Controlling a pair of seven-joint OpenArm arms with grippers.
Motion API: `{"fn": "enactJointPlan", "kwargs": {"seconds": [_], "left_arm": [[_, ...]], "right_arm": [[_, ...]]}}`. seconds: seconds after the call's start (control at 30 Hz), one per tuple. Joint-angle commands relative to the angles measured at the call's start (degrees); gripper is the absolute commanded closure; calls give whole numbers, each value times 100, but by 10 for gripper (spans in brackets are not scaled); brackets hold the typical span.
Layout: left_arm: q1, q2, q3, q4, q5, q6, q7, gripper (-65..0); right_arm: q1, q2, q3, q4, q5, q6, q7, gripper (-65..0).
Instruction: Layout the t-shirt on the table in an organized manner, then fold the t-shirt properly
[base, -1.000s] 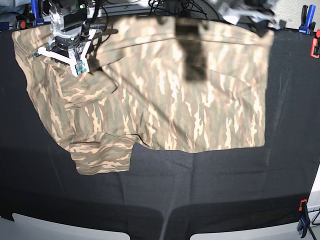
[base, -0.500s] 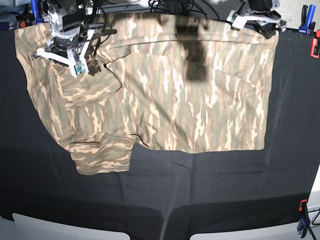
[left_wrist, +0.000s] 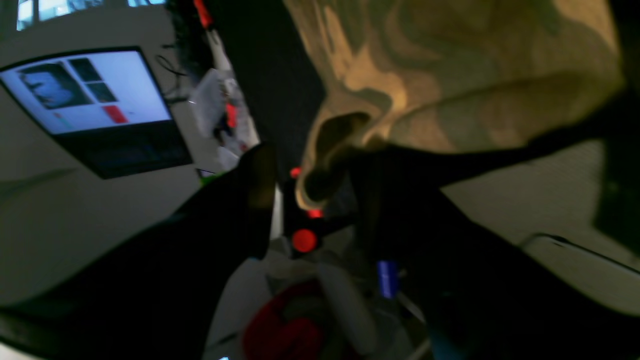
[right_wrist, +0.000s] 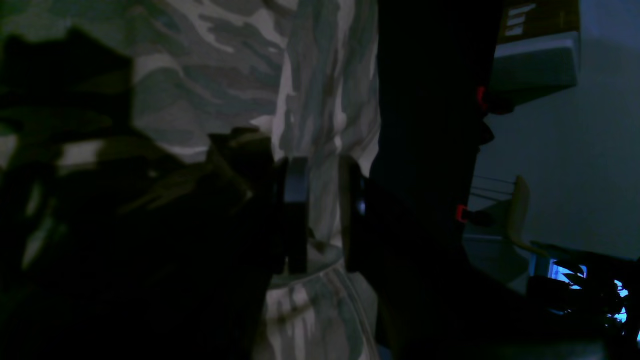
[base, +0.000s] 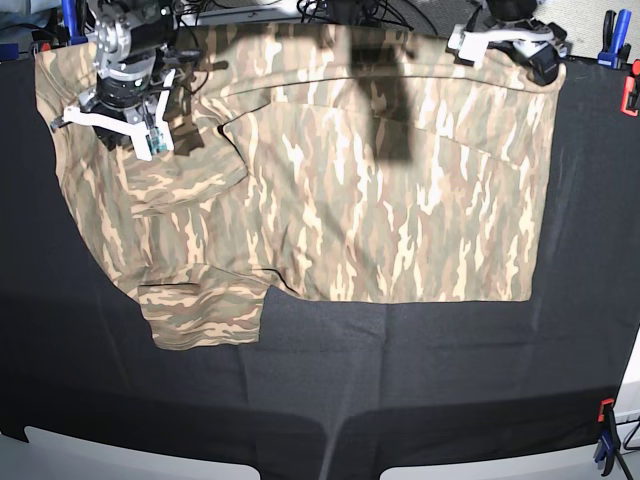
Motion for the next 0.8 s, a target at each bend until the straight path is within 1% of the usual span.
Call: {"fn": "enactJointPlan", "kwargs": {"seconds": [0.0,0.07,0.13,0.37,0.53,0.63,0.77], "left_arm": [[50,-48,-13,83,247,109,162,-256],[66,-46,-13,87,461,125,546,-256],[66,-46,-13,87,501,122,981,-256],[63,-90,-13,87,520,116,1011,-256],[50,-249,-66,87,894,120,1011,-256],[50,-269,-286,87,946,120,1011,-256],[52,-269,-807,87,944,120,1011,-256]], "right_arm": [[2,61,28,118,-131,-50,87,-104],[2,63,28,118,-131,-48,87,-104],[0,61,28,118,-131,-50,111,-104],[2,63,28,118,-133,-48,138,-104],[0,63,28,116,-131,-46,299,-104],[0,63,28,116,-129,-46,455,-104],[0,63,28,116,-131,-48,511,-104]]}}
